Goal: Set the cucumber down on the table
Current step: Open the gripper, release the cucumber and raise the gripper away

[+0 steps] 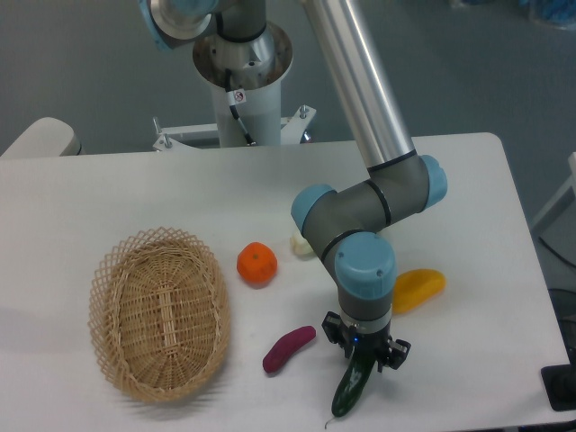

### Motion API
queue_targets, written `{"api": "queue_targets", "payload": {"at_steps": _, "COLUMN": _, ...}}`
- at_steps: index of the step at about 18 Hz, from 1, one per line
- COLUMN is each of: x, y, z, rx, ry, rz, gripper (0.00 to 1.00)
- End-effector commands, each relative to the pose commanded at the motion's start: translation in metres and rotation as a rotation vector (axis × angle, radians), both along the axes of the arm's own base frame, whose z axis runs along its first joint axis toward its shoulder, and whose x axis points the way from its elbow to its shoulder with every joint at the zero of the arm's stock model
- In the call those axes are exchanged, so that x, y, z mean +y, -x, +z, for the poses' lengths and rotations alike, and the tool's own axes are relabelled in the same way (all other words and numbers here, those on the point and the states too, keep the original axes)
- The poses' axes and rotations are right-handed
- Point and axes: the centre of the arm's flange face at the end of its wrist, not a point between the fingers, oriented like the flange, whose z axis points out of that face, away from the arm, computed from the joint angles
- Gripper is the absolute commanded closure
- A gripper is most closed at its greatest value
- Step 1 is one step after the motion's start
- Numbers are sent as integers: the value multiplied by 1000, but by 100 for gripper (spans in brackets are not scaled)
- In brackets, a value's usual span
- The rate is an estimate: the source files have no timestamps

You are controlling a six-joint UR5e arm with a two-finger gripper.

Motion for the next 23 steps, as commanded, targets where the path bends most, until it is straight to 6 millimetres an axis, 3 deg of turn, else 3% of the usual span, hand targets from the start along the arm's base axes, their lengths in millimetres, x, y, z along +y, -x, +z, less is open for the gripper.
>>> {"api": "queue_targets", "payload": {"at_steps": 5, "x": 7, "y": 6, "z": 46, "rx": 51, "ry": -61, "rz": 37, "gripper": 0}}
{"api": "queue_targets", "payload": {"at_steps": 10, "x": 4, "y": 6, "z": 107, "rx": 115, "ry": -131, "rz": -3, "gripper": 0}}
{"api": "queue_targets", "payload": {"at_steps": 12, "x": -5, "y": 14, "z": 127, "rx": 134, "ry": -159, "rz": -29, "gripper": 0}}
{"api": "queue_targets", "payload": {"at_steps": 16, "x": -45, "y": 39, "z": 154, "rx": 183, "ry": -131, "rz": -159, "gripper": 0}}
{"api": "queue_targets", "payload": {"at_steps": 23, "x": -123, "y": 64, "z": 163, "rx": 197, "ry": -18, "rz": -433, "gripper": 0}}
